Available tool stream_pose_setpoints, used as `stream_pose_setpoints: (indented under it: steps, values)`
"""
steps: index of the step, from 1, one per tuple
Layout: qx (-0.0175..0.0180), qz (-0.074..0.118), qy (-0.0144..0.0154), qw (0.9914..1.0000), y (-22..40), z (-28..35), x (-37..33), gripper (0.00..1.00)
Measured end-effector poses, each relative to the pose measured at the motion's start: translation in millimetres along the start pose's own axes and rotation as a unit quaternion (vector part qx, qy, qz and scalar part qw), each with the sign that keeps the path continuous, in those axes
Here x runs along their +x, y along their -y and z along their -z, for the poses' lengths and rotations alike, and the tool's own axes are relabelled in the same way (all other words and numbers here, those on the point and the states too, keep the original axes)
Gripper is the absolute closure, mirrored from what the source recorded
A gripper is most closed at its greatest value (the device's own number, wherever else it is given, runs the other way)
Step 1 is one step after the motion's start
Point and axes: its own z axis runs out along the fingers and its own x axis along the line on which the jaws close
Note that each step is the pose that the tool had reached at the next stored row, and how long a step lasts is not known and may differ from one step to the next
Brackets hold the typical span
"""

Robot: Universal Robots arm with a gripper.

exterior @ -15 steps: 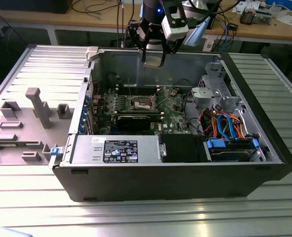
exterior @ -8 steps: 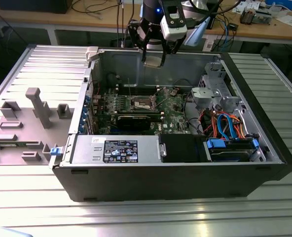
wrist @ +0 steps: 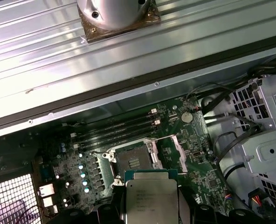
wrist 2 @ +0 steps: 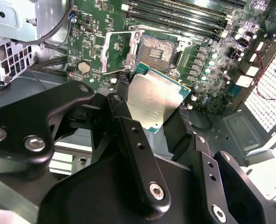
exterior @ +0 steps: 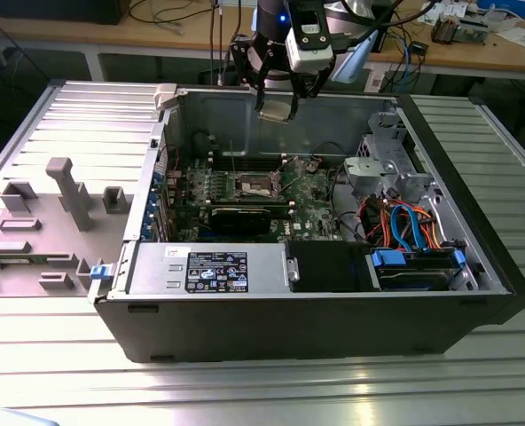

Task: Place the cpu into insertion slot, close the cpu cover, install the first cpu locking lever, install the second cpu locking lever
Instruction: 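Place the cpu into insertion slot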

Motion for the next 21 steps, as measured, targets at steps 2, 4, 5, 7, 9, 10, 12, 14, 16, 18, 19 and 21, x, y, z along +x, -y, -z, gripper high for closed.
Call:
stream_pose_setpoints:
  steps: [2, 4, 5, 7, 9, 10, 12, 14, 16, 18, 19, 21]
  values:
    - [0.0, 0.0, 0.0, 1.0, 0.0, 0.0, 0.0, 0.45]
    - [0.0, 0.0, 0.0, 1.0, 0.0, 0.0, 0.0, 0.45]
    - [0.0, 0.0, 0.0, 1.0, 0.0, 0.0, 0.0, 0.45]
    - [0.0, -0.001, 0.0, 1.0, 0.0, 0.0, 0.0, 0.45]
    - [-0.0001, -0.002, 0.0002, 1.0, 0.0, 0.0, 0.0, 0.45]
    - [-0.0001, -0.004, 0.0003, 0.99999, 0.0, 0.0, 0.0, 0.45]
    - [-0.0002, -0.007, 0.0006, 0.99998, 0.0, 0.0, 0.0, 0.45]
    - [-0.0003, -0.01, 0.0009, 0.99995, 0.0, 0.0, 0.0, 0.45]
    - [-0.0003, -0.015, 0.0013, 0.99988, 0.0, 0.0, 0.0, 0.45]
    - [-0.0004, -0.019, 0.0017, 0.99982, 0.0, 0.0, 0.0, 0.45]
    - [-0.0004, -0.021, 0.0019, 0.99978, 0.0, 0.0, 0.0, 0.45]
    - [-0.0005, -0.024, 0.0021, 0.99971, 0.0, 0.0, 0.0, 0.45]
